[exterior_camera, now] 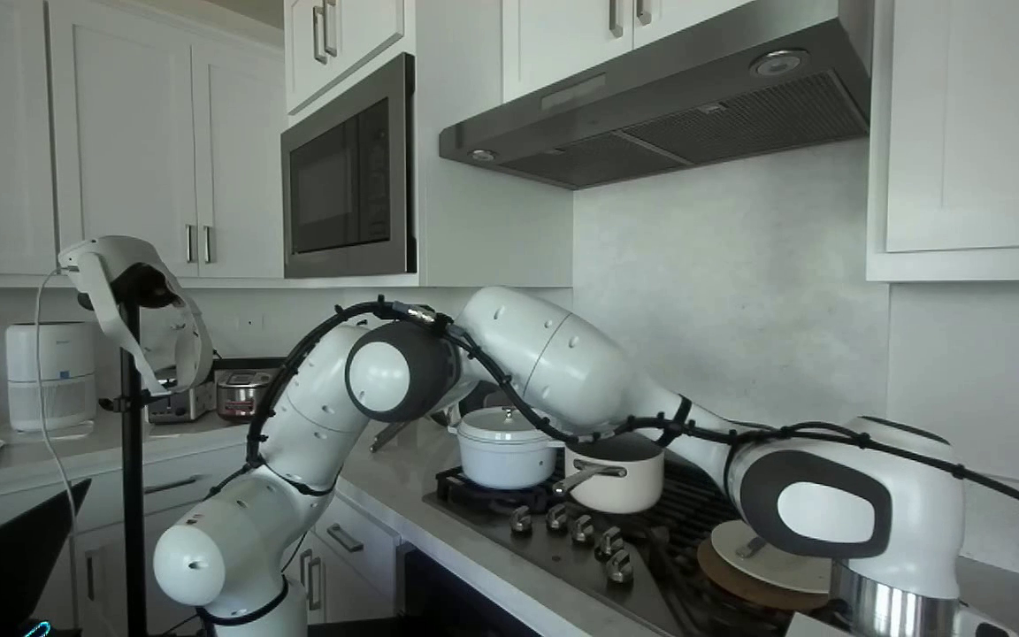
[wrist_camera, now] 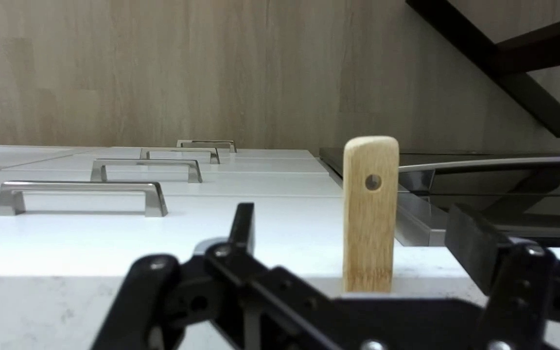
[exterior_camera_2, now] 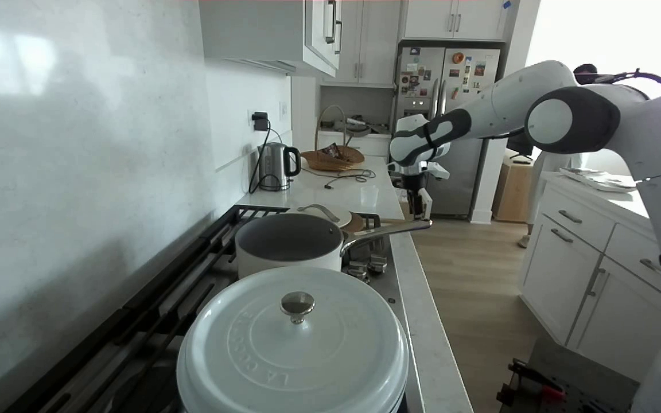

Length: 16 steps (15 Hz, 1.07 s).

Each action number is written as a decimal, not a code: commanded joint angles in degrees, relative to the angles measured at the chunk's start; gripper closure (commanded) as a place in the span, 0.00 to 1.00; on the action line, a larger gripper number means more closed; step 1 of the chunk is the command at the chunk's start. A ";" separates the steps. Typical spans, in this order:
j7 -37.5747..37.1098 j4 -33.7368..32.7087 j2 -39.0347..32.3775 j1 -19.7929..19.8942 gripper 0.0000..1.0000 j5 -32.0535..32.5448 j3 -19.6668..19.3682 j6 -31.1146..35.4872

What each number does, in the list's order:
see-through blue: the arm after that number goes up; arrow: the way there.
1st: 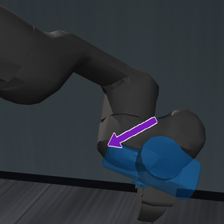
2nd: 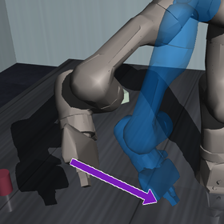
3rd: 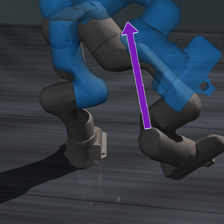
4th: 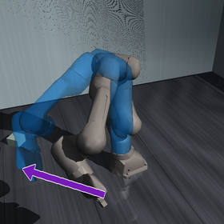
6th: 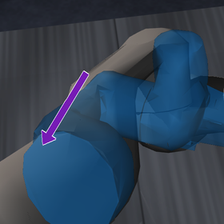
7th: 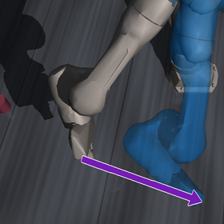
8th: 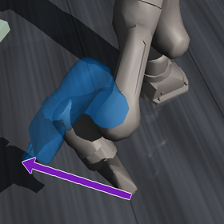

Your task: Use the wooden spoon to mix inside the pot

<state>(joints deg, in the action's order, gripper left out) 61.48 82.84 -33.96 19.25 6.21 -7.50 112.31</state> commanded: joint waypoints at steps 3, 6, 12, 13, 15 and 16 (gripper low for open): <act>1.34 -0.13 8.06 0.10 0.00 1.95 -0.48 -7.18; 2.27 0.34 13.78 -0.46 0.00 2.34 -0.49 -13.74; 6.67 2.88 25.87 -2.69 0.00 3.05 -0.62 -27.98; 6.95 3.58 27.71 -3.16 0.00 3.19 -0.67 -29.35; 7.51 4.01 30.50 -3.86 0.00 3.01 -0.91 -32.46; 6.30 0.61 26.40 -3.62 0.00 1.93 -1.44 -31.09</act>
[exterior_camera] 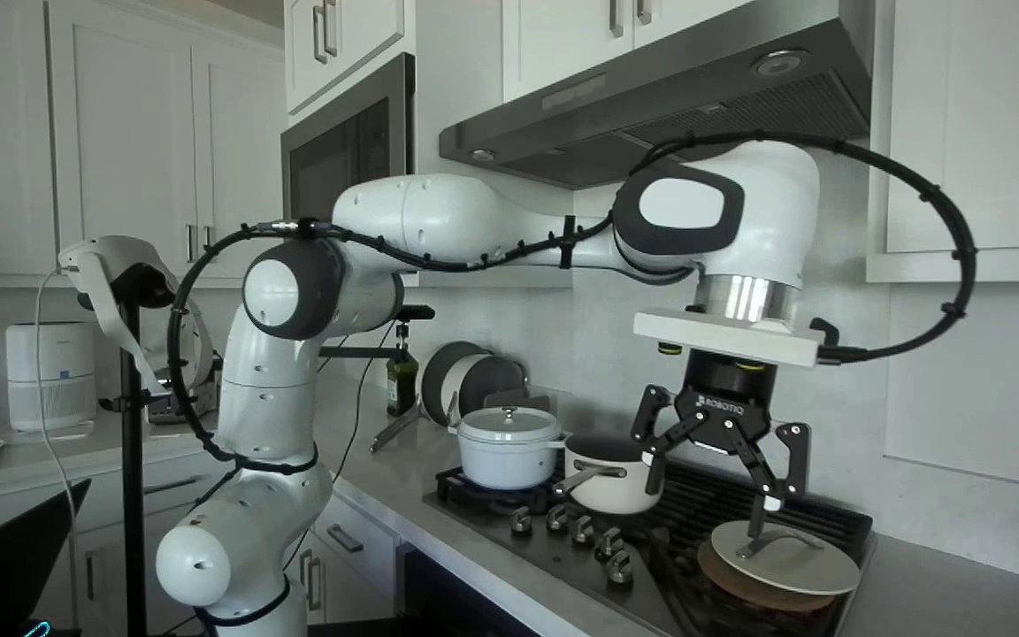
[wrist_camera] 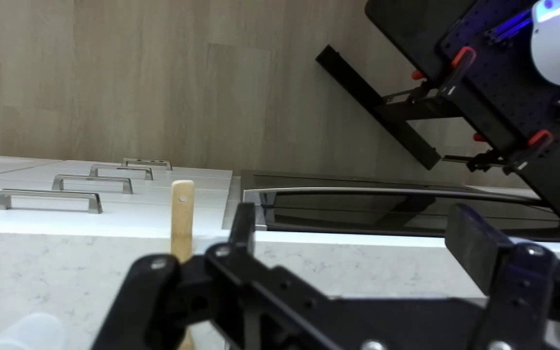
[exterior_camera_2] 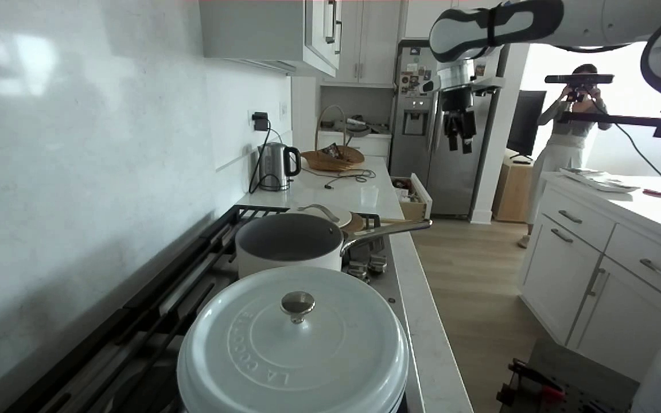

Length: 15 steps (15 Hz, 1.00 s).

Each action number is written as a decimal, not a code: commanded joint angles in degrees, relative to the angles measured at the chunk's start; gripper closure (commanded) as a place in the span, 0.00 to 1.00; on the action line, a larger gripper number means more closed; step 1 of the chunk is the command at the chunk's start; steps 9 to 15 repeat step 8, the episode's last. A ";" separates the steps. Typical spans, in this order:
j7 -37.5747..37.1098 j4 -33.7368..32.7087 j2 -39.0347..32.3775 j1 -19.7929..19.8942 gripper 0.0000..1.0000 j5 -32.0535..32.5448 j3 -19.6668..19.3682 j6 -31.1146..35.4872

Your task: Use the wooden spoon to mix inside the pot

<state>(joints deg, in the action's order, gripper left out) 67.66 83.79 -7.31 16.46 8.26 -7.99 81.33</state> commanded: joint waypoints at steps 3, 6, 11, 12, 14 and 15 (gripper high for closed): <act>0.61 0.98 2.61 -1.49 0.00 -0.08 -1.12 -1.60; 0.64 1.58 2.69 -1.50 0.00 -0.07 -1.16 -1.66; 0.64 1.87 2.70 -1.50 0.00 -0.06 -1.18 -1.65; 0.64 1.87 2.70 -1.50 0.00 -0.06 -1.18 -1.65; 0.64 1.87 2.70 -1.50 0.00 -0.06 -1.18 -1.65; 0.64 1.87 2.70 -1.50 0.00 -0.06 -1.18 -1.65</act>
